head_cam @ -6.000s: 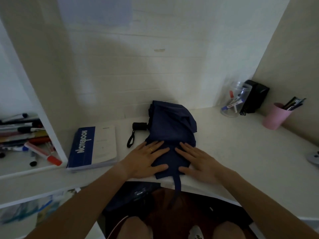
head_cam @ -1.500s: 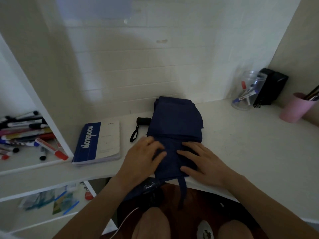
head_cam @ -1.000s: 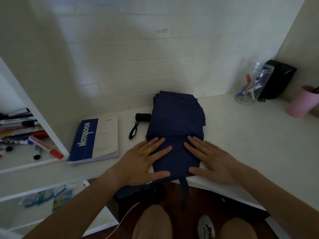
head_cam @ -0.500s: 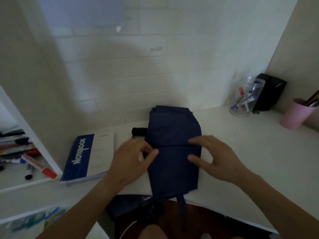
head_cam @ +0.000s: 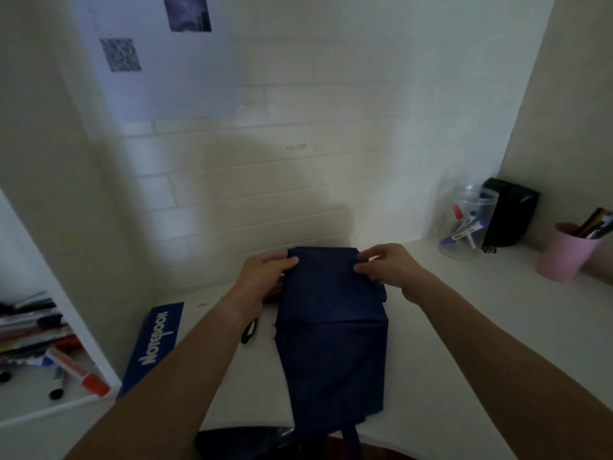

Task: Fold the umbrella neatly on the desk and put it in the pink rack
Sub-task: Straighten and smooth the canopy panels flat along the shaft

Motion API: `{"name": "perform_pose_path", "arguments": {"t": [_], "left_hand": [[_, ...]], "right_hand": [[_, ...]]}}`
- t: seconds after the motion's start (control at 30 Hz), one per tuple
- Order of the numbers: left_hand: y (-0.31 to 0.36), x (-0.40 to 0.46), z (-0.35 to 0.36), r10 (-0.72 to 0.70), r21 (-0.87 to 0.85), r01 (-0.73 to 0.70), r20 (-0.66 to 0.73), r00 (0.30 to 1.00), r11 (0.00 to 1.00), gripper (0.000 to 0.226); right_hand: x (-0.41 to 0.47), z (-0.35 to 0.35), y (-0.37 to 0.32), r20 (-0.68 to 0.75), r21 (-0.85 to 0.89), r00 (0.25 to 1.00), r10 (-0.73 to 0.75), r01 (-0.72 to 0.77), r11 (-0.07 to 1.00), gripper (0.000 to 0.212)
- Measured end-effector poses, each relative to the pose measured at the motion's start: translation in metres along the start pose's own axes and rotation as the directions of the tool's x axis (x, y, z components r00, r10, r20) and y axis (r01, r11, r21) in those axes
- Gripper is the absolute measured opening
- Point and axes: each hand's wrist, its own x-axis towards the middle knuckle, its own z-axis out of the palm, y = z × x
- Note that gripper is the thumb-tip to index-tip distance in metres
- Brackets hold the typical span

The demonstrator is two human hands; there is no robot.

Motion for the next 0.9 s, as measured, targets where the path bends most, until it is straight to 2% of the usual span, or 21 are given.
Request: {"name": "perform_pose_path", "arguments": {"t": [0.13,0.3,0.4,0.57,0.67,0.77,0.83,0.9], "left_hand": [[0.001,-0.018,-0.008,0.235,0.136,-0.232,-0.005,0.972,0.963,0.015],[-0.009,-0.047,-0.02,0.479,0.316,-0.462,0.025,0.877,0.829,0.013],[-0.024,-0.07,-0.032,0.529,0.375,-0.528,0.111,0.841,0.761,0.015],[-0.067,-0.101,-0.049,0.583,0.507,-0.638,0.288,0.759,0.58,0.022],[-0.091,-0.115,-0.051,0.57,0.537,-0.672,0.374,0.732,0.511,0.023],[-0.108,-0.125,-0.05,0.562,0.573,-0.681,0.409,0.719,0.455,0.02],[-0.115,-0.13,-0.049,0.608,0.614,-0.715,0.438,0.662,0.335,0.016],[-0.119,-0.131,-0.049,0.651,0.636,-0.746,0.484,0.585,0.198,0.018]], "right_hand": [[-0.021,-0.006,-0.004,0.013,0.058,0.997,-0.081,0.08,0.995,0.029],[-0.057,-0.012,-0.007,0.024,0.12,0.976,-0.217,0.213,0.97,0.028],[-0.085,-0.012,0.003,0.031,0.065,0.954,-0.298,0.296,0.953,0.024],[-0.127,-0.005,0.045,0.047,-0.122,0.917,-0.397,0.4,0.908,0.021],[-0.146,0.007,0.07,0.045,-0.126,0.914,-0.404,0.407,0.905,0.028],[-0.156,0.018,0.084,0.046,-0.054,0.915,-0.4,0.402,0.914,0.037],[-0.16,0.024,0.088,0.02,-0.046,0.906,-0.423,0.423,0.905,0.037],[-0.162,0.027,0.091,-0.014,-0.112,0.872,-0.489,0.485,0.867,0.037]]}}
